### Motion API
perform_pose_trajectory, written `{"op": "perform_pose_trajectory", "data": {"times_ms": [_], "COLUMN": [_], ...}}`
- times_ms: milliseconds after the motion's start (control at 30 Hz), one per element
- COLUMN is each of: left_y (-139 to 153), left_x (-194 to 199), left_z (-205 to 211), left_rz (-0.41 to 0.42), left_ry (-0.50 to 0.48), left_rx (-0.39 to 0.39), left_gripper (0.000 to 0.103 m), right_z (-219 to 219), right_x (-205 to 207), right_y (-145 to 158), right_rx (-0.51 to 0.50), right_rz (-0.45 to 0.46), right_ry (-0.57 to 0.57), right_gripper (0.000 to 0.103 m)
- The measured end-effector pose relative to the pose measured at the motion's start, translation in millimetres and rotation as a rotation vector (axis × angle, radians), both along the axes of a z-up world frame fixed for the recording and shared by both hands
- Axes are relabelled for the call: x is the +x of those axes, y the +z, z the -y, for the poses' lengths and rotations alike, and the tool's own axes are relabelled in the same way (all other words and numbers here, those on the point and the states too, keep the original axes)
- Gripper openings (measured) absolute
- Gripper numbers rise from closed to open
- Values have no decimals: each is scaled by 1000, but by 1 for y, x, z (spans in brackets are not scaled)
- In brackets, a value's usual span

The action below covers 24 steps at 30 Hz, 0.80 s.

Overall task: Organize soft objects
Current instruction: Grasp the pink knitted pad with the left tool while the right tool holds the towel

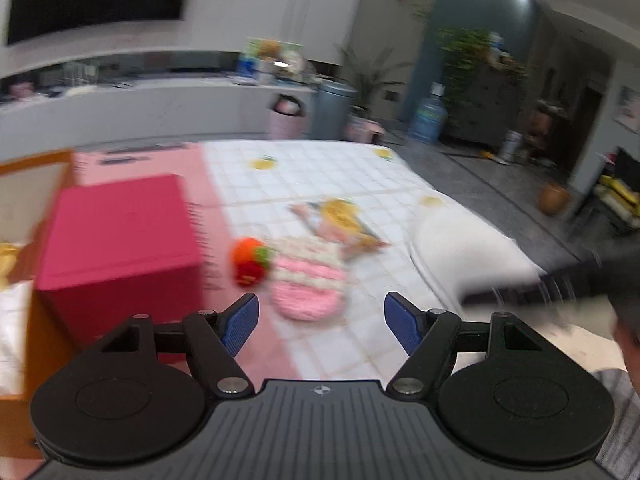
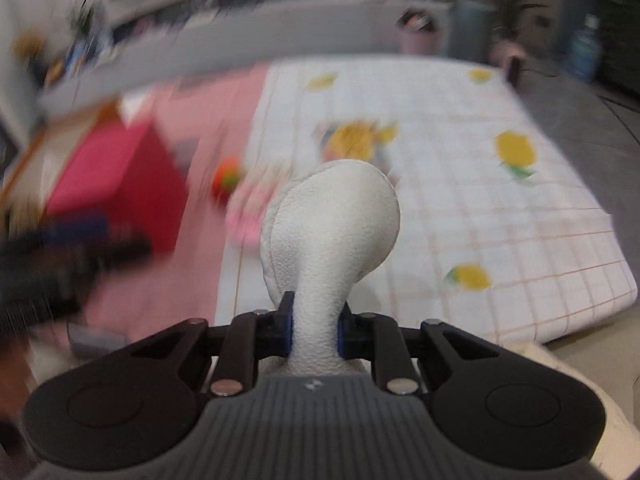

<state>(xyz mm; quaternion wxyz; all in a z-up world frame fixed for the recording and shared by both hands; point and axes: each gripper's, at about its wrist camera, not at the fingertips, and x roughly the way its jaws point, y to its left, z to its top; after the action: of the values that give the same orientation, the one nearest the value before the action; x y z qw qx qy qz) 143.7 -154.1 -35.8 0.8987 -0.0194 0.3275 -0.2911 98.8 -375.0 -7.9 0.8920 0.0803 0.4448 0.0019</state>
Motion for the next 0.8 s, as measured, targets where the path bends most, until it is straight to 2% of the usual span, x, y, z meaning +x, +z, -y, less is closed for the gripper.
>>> {"op": "perform_pose_trajectory", "data": {"times_ms": [33, 100, 167, 233, 300, 367, 467, 633, 800], "left_y": [-4, -12, -18, -25, -34, -43, -54, -71, -84], "left_x": [2, 4, 5, 9, 15, 23, 32, 48, 63], "left_z": [3, 12, 22, 31, 37, 43, 53, 74, 91], "left_rz": [-5, -4, 30, 45, 43, 36, 45, 67, 105], "left_ry": [-41, -60, -49, -38, -19, 6, 28, 21, 51], "left_rx": [-31, -37, -7, 32, 54, 77, 120, 234, 298], "left_gripper": [85, 85, 86, 86, 86, 86, 86, 87, 88], "right_z": [4, 8, 12, 23, 33, 41, 45, 58, 59], "right_x": [7, 22, 32, 32, 29, 28, 27, 25, 30], "right_y": [2, 2, 1, -6, -15, -22, -23, -23, -29], "right_rx": [22, 51, 43, 87, 137, 130, 87, 171, 192], "right_rz": [23, 53, 85, 105, 106, 101, 112, 164, 140], "right_ry": [-25, -63, -130, -192, -229, -271, -275, -313, -298], "right_gripper": [17, 17, 17, 17, 17, 17, 17, 18, 18]}}
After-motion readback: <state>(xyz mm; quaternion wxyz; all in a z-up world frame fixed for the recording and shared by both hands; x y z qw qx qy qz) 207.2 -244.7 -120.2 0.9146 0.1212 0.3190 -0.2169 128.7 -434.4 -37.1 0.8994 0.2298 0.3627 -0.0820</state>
